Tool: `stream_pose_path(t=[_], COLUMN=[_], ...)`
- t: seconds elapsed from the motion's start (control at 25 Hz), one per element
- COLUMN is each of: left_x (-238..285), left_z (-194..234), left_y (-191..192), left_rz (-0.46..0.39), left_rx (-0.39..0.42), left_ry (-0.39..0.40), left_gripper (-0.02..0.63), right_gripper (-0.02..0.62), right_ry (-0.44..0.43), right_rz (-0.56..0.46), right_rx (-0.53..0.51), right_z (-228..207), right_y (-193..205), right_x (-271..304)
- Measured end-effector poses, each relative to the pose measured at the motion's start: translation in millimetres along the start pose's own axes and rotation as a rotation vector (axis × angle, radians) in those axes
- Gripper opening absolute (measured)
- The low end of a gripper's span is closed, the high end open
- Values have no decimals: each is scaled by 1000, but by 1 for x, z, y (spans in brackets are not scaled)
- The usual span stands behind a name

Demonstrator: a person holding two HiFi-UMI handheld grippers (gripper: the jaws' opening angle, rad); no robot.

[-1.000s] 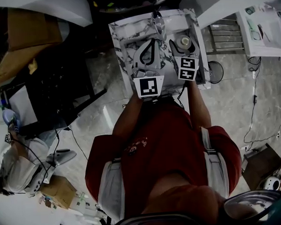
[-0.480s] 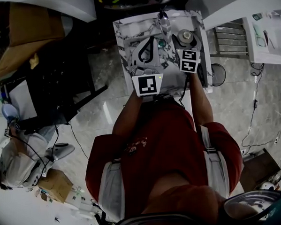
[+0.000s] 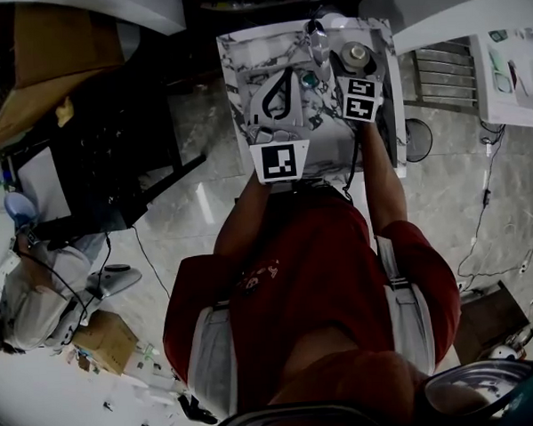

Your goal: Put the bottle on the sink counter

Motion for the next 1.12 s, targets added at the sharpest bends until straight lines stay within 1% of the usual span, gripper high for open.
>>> stream_pose_path(t=[0.12,0.44,0.6,0.76,0.92,1.04,1.12], left_x=[0,2,4,8,9,9,10], left_z=[-1,-5,-6,-6,-8,-9,-7], left_y=[3,8,10,11,12,12,14], left_rz=[17,45,48,47,49,59,55], left_rx=[28,50,31,37,24,62,59], left_ry=[5,16,16,19,15,26,24], left_gripper=[3,3,3,3,3,3,3], right_gripper=[342,342,342,342,342,341,341], right_ry=[-9,-12,-13,-12,-5,0,5], right_rz=[6,20,30,43,41,41,39], right_rx=[-12,-15,-7,28,23,22,19], right_z=[-2,-6,-6,-6,-8,-8,-9], right_y=[0,3,7,14,16,17,17], right_x=[10,29,35,41,44,47,49])
Point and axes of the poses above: the fingertips, and each gripper's own axes: x forward along the fingers, z to its left, y out of its underside, the point moved 6 cm from there along -x, backward along the fingers, and after that the axes turned 12 degrees about -x, right-handed, at the moved point
